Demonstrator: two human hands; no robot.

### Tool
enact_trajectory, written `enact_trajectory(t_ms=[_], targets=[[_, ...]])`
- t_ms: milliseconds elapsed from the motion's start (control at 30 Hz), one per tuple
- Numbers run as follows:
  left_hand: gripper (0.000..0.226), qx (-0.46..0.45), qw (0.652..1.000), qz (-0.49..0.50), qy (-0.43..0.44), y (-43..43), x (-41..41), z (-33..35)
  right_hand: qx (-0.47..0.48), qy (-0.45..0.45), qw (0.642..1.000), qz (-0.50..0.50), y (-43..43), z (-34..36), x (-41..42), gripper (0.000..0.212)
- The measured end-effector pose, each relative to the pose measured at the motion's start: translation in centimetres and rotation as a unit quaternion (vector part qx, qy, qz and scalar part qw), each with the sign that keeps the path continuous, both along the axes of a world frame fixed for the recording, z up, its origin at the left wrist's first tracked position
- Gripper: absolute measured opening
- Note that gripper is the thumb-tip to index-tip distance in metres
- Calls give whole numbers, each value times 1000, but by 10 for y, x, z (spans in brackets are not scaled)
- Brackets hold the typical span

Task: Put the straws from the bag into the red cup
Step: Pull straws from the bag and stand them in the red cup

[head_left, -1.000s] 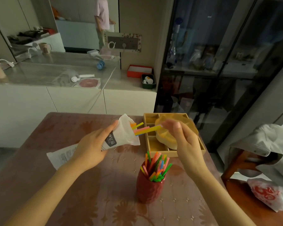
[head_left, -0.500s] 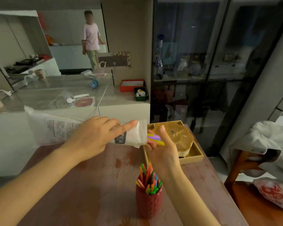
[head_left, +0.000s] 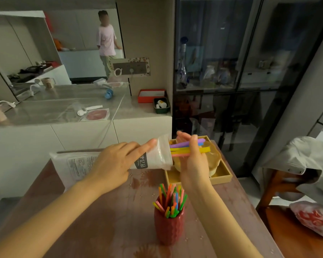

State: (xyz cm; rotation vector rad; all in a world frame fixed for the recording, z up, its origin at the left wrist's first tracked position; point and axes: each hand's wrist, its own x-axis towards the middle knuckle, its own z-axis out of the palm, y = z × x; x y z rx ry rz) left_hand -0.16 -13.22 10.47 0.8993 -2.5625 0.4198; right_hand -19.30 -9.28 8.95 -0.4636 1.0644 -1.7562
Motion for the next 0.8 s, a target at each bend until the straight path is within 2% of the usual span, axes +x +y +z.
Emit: enact_trajectory(t_ms=[133, 233, 300, 500, 600, 700, 800], targets=[[123, 24, 999, 34, 23, 5, 11, -20, -93, -107, 989, -37, 0, 7, -24, 43], [121, 54, 996, 51, 57, 12, 17, -36, -130, -188, 968, -100, 1, 18, -44, 43], [117, 81, 992, 51, 81, 16, 19, -46, -135, -200, 961, -137, 0, 26, -58, 43], [115, 133, 977, 65, 154, 17, 33, -72, -170, -162, 953, -191, 12, 49, -94, 43], [110, 140, 971, 93, 172, 13, 48, -85, -194, -144, 953, -185, 21, 61, -112, 42], [106, 142, 965, 126, 182, 8, 62, -97, -187, -62, 968, -153, 28, 67, -107, 43], [107, 142, 961, 145, 189, 4, 71, -105, -208, 63, 969, -113, 34, 72, -81, 45]])
